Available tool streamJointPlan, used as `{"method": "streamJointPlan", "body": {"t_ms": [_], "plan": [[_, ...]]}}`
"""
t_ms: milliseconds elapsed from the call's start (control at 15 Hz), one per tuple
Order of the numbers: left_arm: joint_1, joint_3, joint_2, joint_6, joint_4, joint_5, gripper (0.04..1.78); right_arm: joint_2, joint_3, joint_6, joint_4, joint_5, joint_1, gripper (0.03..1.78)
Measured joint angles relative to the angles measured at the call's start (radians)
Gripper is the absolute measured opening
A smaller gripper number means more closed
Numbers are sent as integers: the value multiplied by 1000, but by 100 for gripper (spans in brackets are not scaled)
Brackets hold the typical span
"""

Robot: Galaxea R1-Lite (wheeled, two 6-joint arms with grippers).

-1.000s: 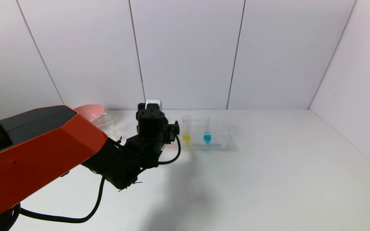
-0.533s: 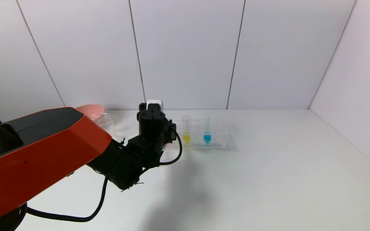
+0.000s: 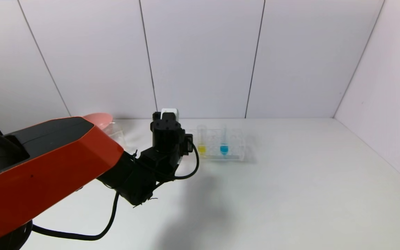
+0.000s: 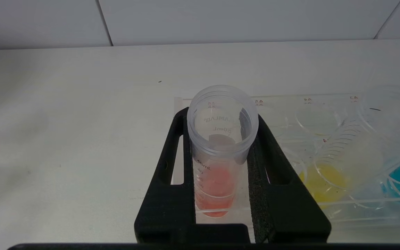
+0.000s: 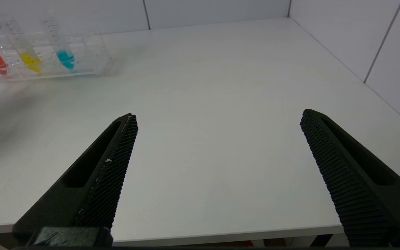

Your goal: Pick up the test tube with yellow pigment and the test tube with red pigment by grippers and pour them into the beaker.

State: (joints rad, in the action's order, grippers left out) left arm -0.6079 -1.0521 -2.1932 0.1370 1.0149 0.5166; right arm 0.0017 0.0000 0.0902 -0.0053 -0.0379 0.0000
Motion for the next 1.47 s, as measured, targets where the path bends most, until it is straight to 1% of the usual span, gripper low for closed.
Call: {"method": "streamJointPlan", "body": {"t_ms": [200, 533, 867, 1000, 1133, 1267, 1467], "plan": [[-9, -1, 19, -29, -2, 0, 44, 0, 0, 0, 0, 0, 0, 171], [-44, -22, 130, -118, -46, -8, 44, 0, 0, 0, 0, 0, 0, 171], [-52, -18, 196, -122, -66, -10, 44, 0, 0, 0, 0, 0, 0, 171], [-40, 4, 238, -122, -94, -37, 44, 0, 0, 0, 0, 0, 0, 171], [-5, 54, 319, -122, -161, -115, 44, 0, 0, 0, 0, 0, 0, 171], [71, 110, 428, -128, -261, -224, 44, 0, 0, 0, 0, 0, 0, 171], [291, 171, 600, -167, -445, -451, 44, 0, 0, 0, 0, 0, 0, 171]]}}
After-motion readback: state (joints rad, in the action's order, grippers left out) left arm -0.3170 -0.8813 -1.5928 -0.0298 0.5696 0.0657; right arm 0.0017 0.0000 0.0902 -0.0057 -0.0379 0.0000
